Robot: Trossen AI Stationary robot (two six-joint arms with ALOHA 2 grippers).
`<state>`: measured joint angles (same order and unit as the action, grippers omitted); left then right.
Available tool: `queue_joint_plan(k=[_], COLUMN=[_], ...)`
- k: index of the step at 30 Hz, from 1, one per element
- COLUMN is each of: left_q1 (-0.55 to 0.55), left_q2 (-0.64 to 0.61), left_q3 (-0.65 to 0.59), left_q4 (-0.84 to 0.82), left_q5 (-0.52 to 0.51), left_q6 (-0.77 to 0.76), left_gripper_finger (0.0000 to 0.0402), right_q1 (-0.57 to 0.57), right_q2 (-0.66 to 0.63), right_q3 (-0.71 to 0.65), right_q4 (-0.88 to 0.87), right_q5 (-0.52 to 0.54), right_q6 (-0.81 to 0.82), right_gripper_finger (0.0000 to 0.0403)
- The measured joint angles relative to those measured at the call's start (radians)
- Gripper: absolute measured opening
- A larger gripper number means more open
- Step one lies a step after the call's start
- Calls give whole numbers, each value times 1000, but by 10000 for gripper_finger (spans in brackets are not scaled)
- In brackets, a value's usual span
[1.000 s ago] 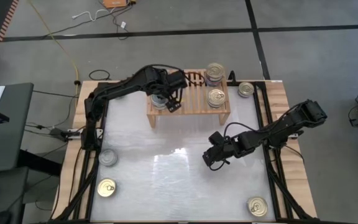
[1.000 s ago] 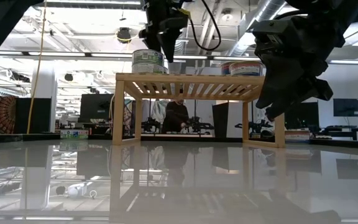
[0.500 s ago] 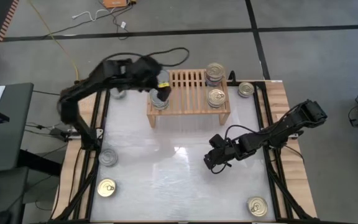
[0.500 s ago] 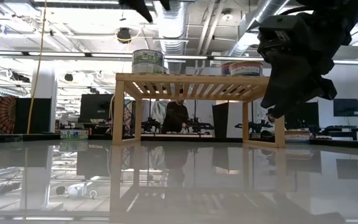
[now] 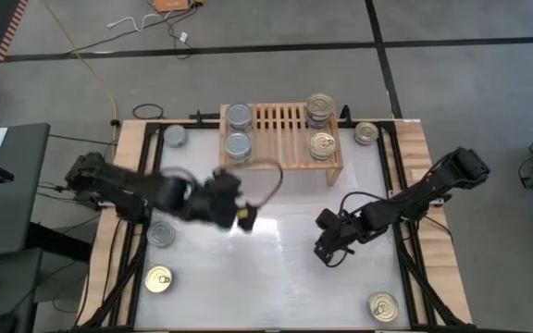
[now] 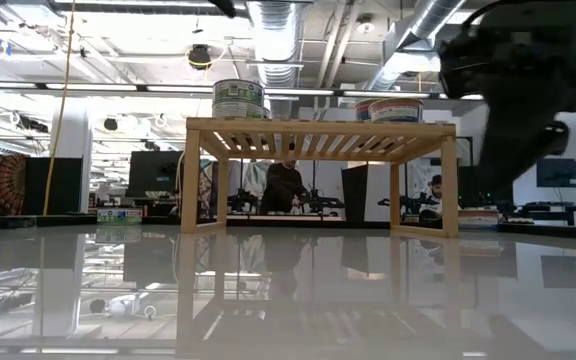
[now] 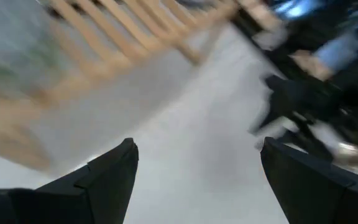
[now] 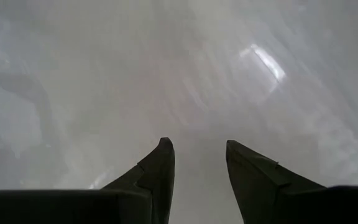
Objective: Stack canned seafood by type on shelf
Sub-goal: Put the blue-pink tuna can on the shelf
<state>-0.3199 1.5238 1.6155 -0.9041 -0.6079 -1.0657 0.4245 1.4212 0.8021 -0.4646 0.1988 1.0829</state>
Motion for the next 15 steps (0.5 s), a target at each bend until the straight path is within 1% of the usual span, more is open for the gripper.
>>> queue_joint_plan(k=[2, 4, 8, 10, 12, 15], left_q1=[-64, -118, -189, -212, -224, -225], left_q2=[3, 15, 56, 81, 109, 140], left_q3=[-67, -127, -231, -279, -321, -383], left_q4=[102, 162, 182, 188, 210, 278], left_q5=[-35, -71, -89, -67, -32, 22], left_q6=[-72, -158, -378, -479, -539, -556], left_gripper_finger=[326, 326, 326, 326, 326, 326], right_q1=[7, 15, 42, 56, 74, 115], right_q2=[-20, -45, -100, -127, -152, -167], right_q3=[0, 0, 0, 0, 0, 6], right_q4=[-42, -91, -199, -251, -293, -318], right_q5=[-19, -39, -60, -78, -100, -135], right_q6=[1, 11, 48, 80, 125, 200], right_gripper_finger=[169, 167, 147, 130, 111, 85])
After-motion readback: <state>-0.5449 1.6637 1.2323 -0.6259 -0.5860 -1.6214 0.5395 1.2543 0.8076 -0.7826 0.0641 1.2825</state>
